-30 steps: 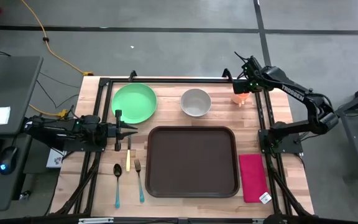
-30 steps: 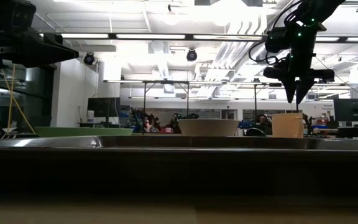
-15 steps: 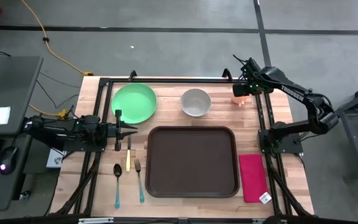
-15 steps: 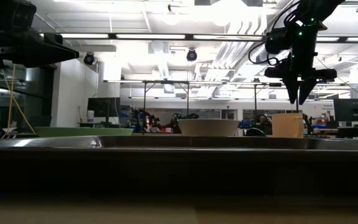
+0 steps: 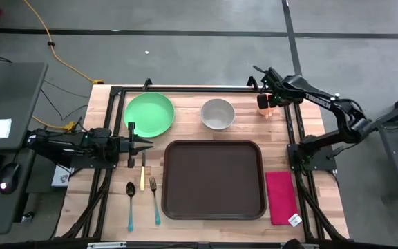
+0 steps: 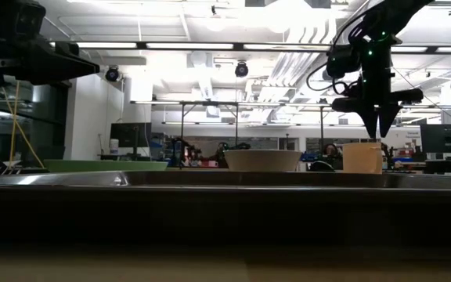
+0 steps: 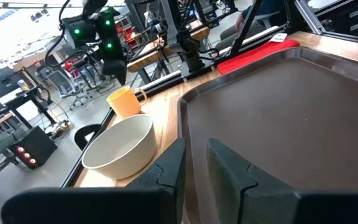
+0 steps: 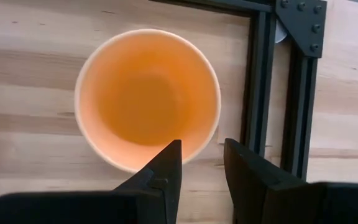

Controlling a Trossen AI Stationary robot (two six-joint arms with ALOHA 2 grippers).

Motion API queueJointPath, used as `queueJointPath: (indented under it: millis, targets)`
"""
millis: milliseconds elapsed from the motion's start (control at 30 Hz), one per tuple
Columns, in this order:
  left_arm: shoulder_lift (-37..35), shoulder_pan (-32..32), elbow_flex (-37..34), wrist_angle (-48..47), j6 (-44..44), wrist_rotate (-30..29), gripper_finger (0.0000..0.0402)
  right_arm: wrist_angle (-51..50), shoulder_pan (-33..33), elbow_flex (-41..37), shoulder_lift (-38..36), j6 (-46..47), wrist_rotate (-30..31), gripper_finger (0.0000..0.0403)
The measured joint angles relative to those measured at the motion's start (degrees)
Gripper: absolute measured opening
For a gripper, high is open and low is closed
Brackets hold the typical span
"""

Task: Set up tray
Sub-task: Put the yellow mug on the brown tray

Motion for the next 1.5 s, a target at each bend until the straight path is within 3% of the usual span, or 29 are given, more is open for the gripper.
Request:
queueJointPath:
  millis: [1033, 1500]
  targets:
    - [0.0, 0.0, 0.0, 0.1, 0.0, 0.1, 0.0097, 3.1, 0.3, -0.7, 0.4, 3.9, 3.2, 0.0099]
    - [0.0, 0.0, 0.0, 1.4, 0.0, 0.3, 0.0097, 2.0, 1.0, -0.7, 4.5, 5.4, 6.5, 0.0099]
